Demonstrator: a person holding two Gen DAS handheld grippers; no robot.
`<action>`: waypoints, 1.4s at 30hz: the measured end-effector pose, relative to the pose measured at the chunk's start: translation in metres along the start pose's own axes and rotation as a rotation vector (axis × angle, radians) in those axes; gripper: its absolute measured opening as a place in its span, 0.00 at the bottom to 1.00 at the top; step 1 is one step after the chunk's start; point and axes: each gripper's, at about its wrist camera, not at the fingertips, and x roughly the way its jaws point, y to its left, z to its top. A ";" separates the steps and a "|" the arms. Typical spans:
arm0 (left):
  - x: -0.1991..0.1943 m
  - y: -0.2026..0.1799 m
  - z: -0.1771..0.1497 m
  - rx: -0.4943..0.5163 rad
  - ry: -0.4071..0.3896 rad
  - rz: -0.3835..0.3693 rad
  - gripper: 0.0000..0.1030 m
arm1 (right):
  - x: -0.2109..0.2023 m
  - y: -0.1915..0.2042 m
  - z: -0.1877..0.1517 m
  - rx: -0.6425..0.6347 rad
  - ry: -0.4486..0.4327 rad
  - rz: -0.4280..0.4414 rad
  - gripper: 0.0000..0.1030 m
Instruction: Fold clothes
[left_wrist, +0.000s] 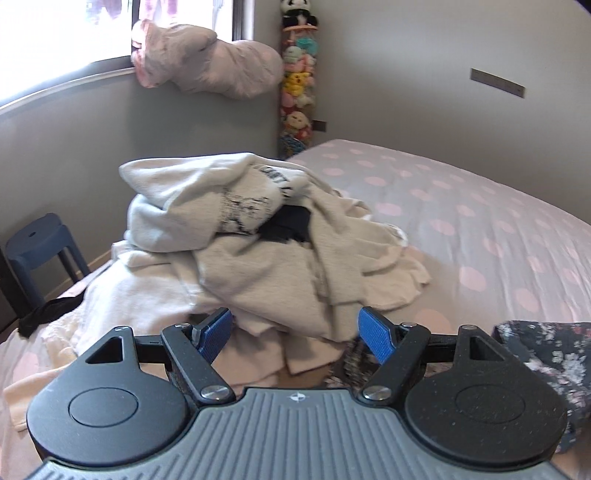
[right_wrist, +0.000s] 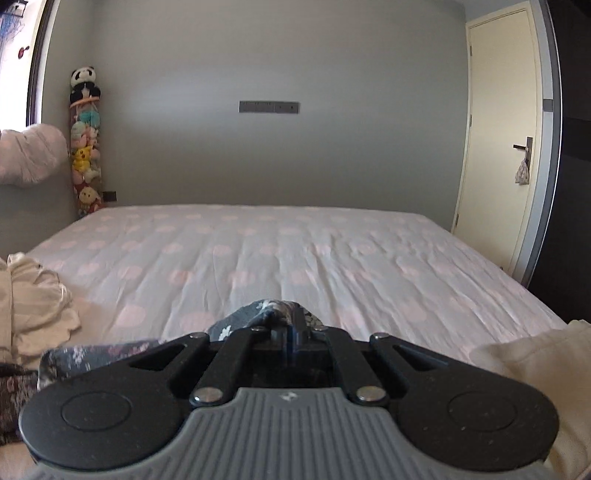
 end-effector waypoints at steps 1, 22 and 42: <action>-0.001 -0.007 -0.001 0.011 0.007 -0.015 0.72 | -0.002 -0.001 -0.007 -0.021 0.021 0.000 0.04; 0.012 -0.115 -0.009 0.163 0.105 -0.132 0.73 | -0.041 -0.051 -0.041 -0.135 0.215 0.324 0.55; 0.049 -0.157 -0.011 0.213 0.174 -0.127 0.73 | -0.046 -0.072 0.005 -0.339 0.264 0.369 0.69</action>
